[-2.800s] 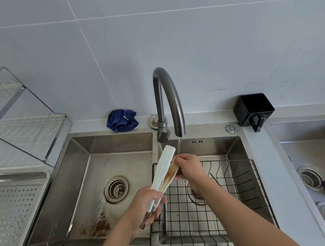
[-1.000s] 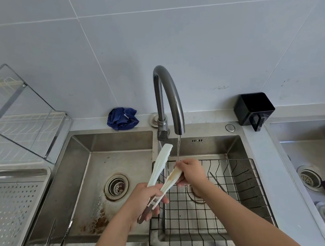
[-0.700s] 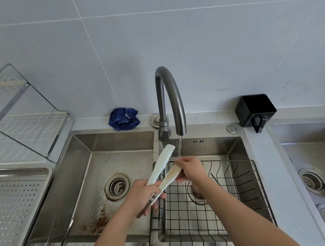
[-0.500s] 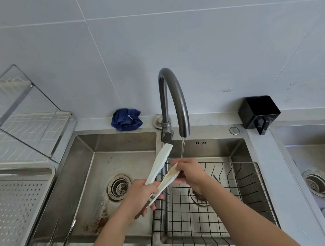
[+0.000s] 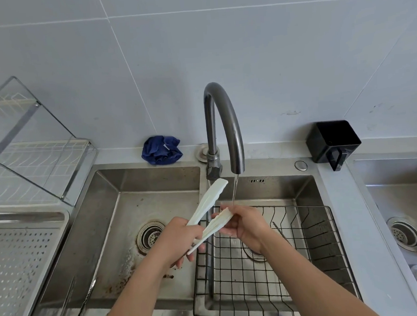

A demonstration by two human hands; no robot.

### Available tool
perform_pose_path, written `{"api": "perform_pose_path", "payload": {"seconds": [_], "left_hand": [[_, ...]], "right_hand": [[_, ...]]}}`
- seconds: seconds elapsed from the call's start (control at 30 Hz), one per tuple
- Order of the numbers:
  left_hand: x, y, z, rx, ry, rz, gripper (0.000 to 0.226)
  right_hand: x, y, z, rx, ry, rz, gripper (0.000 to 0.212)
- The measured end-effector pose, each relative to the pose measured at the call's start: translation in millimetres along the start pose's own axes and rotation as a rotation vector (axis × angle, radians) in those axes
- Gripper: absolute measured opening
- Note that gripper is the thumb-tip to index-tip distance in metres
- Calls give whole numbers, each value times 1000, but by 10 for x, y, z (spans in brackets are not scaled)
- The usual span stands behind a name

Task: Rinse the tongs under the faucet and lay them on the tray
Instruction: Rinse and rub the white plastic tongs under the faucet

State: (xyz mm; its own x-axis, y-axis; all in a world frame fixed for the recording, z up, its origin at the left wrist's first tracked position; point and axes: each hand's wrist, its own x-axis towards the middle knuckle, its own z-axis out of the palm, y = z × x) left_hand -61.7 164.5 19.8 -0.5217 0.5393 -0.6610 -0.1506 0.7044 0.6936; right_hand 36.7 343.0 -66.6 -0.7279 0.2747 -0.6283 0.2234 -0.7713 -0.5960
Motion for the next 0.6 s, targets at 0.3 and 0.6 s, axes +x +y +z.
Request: {"api": "perform_pose_path", "payload": {"seconds": [0.3, 0.6], "left_hand": [[160, -41, 192, -187, -37, 77, 35], [288, -255, 364, -381, 20, 121, 28]], "right_hand": [[-81, -163, -17, -244, 137, -142, 13], [-221, -320, 48, -278, 74, -298, 15]]}}
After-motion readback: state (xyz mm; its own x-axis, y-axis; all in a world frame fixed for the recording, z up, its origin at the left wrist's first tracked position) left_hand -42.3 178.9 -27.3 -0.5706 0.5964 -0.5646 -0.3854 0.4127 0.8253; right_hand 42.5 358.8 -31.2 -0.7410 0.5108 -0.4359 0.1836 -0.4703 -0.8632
